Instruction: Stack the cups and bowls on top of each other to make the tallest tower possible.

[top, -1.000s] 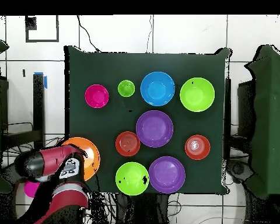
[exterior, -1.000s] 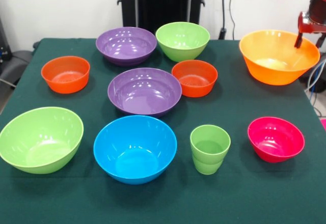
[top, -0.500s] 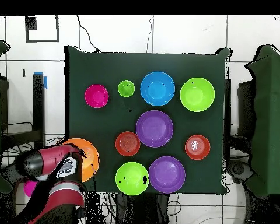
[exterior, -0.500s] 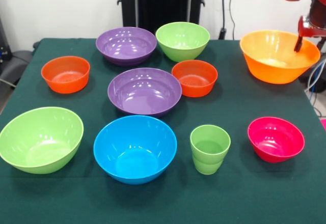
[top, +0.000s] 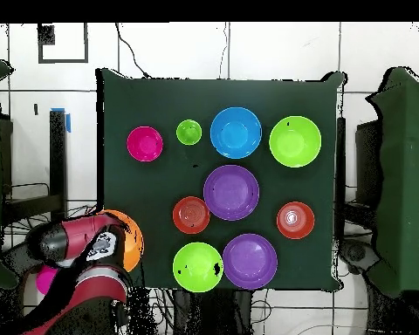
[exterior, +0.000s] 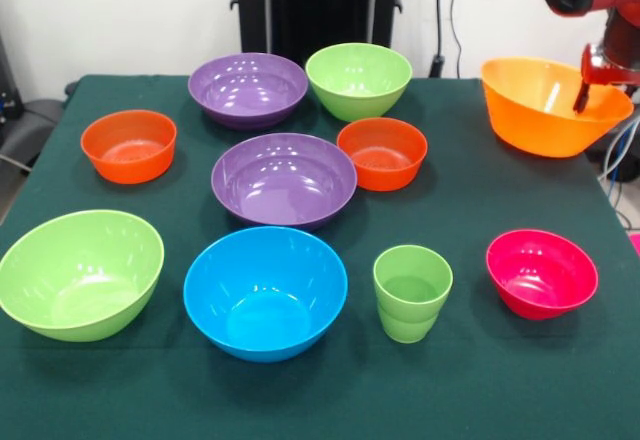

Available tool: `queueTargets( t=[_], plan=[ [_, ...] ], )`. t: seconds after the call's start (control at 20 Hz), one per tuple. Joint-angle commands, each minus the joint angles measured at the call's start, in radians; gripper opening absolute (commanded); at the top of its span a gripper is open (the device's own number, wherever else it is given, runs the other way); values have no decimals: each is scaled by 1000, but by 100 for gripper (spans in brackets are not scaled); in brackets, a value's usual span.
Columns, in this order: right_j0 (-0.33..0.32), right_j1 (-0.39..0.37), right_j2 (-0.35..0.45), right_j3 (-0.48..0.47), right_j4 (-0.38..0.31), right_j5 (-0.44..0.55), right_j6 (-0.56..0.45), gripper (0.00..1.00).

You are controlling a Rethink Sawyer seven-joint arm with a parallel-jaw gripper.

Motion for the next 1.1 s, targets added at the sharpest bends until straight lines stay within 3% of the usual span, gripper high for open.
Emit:
queueTargets(
  t=[0.05, 0.15, 0.2, 0.35, 0.6, 1.1],
  plan=[
    [-17, 64, 18, -77, -65, -103, 45, 100],
    [0, 62, -11, -84, -70, -107, 61, 100],
    [18, 59, -39, -92, -74, -112, 77, 0],
    [23, 56, -59, -115, -68, -31, 78, 0],
    [0, 20, -59, -97, -69, 21, 51, 0],
    [3, 26, -77, -103, -48, 23, 68, 0]
  ],
)
